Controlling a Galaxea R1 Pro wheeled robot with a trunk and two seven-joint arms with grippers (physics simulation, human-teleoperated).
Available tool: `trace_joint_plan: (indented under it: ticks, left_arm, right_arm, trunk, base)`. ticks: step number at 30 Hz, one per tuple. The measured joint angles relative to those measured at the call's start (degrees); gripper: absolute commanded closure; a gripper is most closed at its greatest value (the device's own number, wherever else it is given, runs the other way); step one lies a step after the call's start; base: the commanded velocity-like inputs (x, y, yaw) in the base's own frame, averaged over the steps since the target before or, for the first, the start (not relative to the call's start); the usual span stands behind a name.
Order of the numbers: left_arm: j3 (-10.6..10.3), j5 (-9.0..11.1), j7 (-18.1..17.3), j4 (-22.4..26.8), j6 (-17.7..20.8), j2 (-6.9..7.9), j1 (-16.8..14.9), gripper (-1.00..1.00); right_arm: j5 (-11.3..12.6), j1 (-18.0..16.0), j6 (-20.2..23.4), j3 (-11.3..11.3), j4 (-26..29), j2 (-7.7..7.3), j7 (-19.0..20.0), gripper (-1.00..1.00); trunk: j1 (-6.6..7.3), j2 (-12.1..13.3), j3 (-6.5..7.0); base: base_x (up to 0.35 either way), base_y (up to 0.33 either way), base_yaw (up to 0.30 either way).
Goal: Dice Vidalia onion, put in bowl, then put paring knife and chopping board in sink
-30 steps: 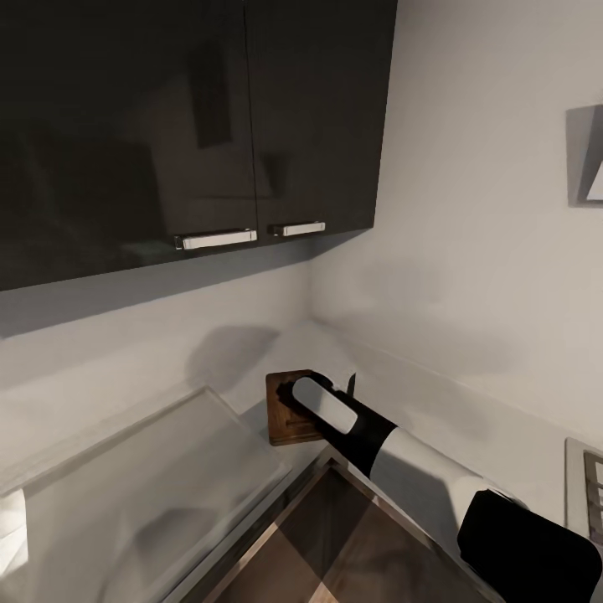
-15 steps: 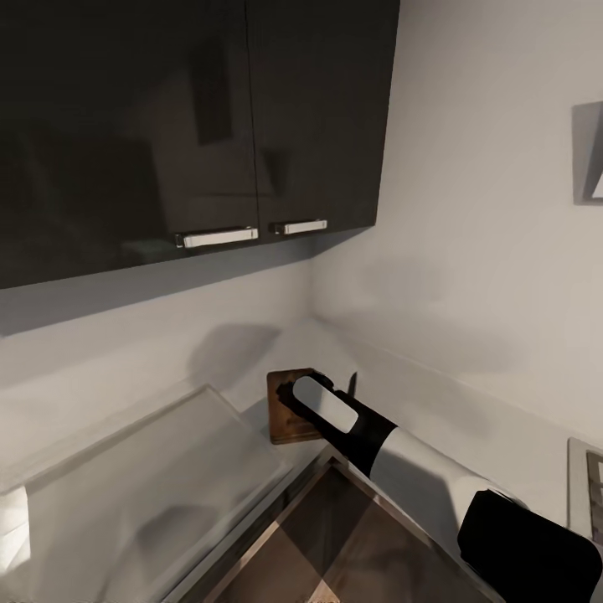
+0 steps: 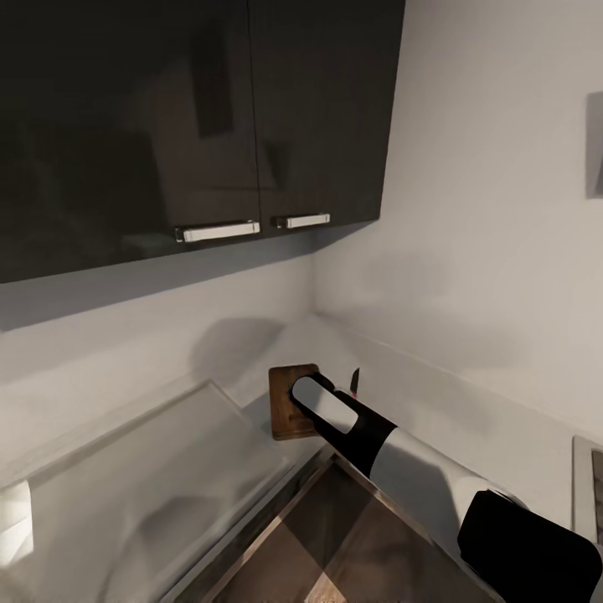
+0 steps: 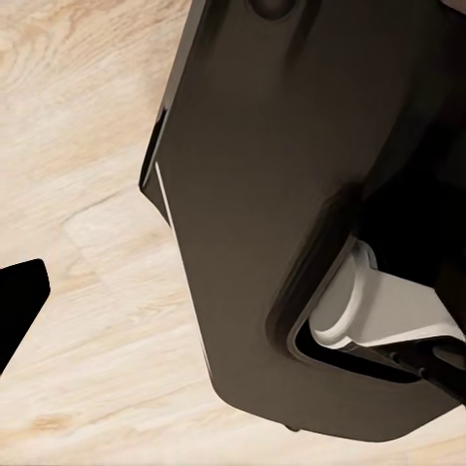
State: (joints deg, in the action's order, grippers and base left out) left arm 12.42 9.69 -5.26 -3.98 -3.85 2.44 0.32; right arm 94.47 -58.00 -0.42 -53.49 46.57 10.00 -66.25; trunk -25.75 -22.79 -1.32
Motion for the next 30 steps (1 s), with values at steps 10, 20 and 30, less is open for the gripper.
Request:
trace_joint_plan:
  ticks: [10,20,30]
  left_arm:
    - [0.0,0.0,0.0,0.0,0.0,0.0,0.0,-1.0]
    - [0.0,0.0,0.0,0.0,0.0,0.0,0.0,-1.0]
    - [0.0,0.0,0.0,0.0,0.0,0.0,0.0,-1.0]
  right_arm:
    - [0.0,0.0,-0.3,-0.1,0.1,0.0,-1.0,-1.0]
    - [0.2,0.0,-0.3,0.2,3.7,0.0,-7.4,-1.0]
    - [0.2,0.0,-2.1,0.5,4.0,0.0,-13.4,-1.0]
  trunk:
    - [0.0,0.0,-0.75]
    - [0.0,0.0,-0.91]
    - [0.0,0.0,-0.91]
  base:
    - [0.0,0.0,0.0]
    - [0.0,0.0,0.0]
    - [0.0,0.0,0.0]
